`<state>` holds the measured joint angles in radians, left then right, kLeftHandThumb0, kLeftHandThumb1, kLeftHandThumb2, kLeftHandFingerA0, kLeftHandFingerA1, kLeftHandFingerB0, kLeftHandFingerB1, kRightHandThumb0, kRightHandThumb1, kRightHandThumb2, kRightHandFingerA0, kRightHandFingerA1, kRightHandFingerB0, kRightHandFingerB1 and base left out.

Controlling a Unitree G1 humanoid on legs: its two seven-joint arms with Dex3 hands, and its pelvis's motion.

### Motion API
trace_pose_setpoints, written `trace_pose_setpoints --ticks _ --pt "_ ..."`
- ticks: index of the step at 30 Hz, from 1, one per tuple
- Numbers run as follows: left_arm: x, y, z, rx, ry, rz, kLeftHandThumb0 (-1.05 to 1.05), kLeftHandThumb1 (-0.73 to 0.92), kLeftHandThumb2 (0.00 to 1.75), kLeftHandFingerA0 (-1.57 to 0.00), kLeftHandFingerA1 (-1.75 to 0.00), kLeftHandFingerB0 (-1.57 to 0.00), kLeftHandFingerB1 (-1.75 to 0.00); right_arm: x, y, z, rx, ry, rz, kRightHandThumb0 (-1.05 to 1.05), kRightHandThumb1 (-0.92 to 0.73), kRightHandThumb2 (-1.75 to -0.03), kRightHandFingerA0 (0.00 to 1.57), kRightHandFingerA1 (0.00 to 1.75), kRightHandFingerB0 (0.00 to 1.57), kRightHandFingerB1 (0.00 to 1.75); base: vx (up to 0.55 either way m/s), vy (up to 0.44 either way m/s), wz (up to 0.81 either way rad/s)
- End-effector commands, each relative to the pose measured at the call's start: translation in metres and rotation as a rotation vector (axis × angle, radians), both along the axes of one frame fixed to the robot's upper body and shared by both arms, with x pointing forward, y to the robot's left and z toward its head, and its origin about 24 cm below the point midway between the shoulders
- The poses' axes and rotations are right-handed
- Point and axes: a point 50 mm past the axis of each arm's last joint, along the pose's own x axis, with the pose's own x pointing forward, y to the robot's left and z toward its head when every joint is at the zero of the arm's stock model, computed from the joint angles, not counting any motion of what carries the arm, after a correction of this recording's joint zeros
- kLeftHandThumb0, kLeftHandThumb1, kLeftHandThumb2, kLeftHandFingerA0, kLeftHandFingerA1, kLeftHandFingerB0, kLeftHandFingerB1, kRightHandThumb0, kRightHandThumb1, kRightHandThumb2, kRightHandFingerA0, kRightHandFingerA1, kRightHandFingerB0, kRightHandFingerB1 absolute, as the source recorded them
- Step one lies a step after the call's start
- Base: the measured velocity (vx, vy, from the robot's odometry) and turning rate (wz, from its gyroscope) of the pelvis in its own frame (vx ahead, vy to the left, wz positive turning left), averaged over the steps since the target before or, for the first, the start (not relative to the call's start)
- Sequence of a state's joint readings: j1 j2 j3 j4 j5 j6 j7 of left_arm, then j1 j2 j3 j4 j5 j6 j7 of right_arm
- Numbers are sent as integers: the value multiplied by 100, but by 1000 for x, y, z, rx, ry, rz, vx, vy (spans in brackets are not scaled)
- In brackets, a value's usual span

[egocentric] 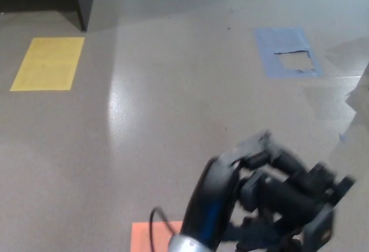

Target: A phone stand is kept on the floor and the robot uses both its hands to grab it and uses its left hand to extend the phone stand by pulling it upwards

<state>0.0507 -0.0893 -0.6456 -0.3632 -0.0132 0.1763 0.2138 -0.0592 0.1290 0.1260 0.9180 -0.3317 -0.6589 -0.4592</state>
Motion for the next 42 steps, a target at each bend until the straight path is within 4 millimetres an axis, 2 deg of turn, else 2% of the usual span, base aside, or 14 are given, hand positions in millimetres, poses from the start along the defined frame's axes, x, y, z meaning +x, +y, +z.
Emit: trace_pose_setpoints --ticks 1,4,5,7,8,10,11,14,15,18,23,35,40,42 --pt "-67 47 -80 -214 271 183 -15 63 61 -98 -175 -75 -175 4 -30 -2 72 15 -185 -41 -50 -90 149 143 146 143 0 0 0" --pt "-69 51 -85 -182 266 238 -24 47 83 -125 -147 -103 -136 4 -31 -2 87 8 -180 -39 -46 -87 145 140 143 141 0 0 0" --pt "-71 57 -86 -66 226 242 -63 57 58 -40 -57 -46 -35 4 -32 -1 70 2 -173 -31 -56 -103 131 126 132 127 0 0 0" --pt "-74 66 -86 102 152 246 -63 57 58 -40 -57 -46 -35 5 -34 0 44 -8 -163 -31 -56 -103 131 126 132 127 0 0 0" --pt "-75 69 -85 110 148 228 -80 49 68 -5 -22 -8 -22 7 -36 0 33 6 -139 -65 -59 -56 73 113 44 106 0 0 0" --pt "-76 78 -84 152 124 193 -90 53 90 0 0 0 -2 9 -41 0 -13 54 -57 -82 -50 -83 34 89 4 68 0 0 0" --pt "-77 85 -84 196 109 200 -102 61 97 0 0 0 0 9 -45 0 -36 73 -8 -94 -53 -88 1 64 0 39 0 0 0" --pt "-83 105 -80 271 115 225 -104 63 99 0 0 0 0 8 -54 3 -36 70 66 -96 -54 -90 0 49 0 60 0 0 0" --pt "-85 112 -80 270 131 232 -98 57 93 0 0 0 0 8 -58 6 -64 58 79 -103 -74 -37 0 15 0 18 0 0 0" --pt "-92 134 -81 359 140 295 -102 62 101 0 -4 0 0 5 -73 14 -152 46 119 -105 -79 -46 0 0 0 3 0 0 0" --pt "-109 161 -88 359 201 354 -84 67 68 0 0 0 0 -6 -88 21 -206 45 192 -104 -81 -36 0 0 0 13 0 0 0" --pt "-149 218 -100 281 269 631 -95 71 107 0 -8 0 -4 -65 -156 34 -332 250 407 -100 -67 -59 0 0 0 1 0 0 0" --pt "-149 237 -101 246 227 710 -89 65 91 0 -8 0 0 -96 -172 33 -217 354 419 -101 -57 -53 0 69 0 62 0 0 0" --pt "-149 240 -101 252 223 720 -90 68 104 0 -9 0 -8 -106 -174 33 -169 361 400 -92 -51 -57 0 45 0 34 0 0 0"
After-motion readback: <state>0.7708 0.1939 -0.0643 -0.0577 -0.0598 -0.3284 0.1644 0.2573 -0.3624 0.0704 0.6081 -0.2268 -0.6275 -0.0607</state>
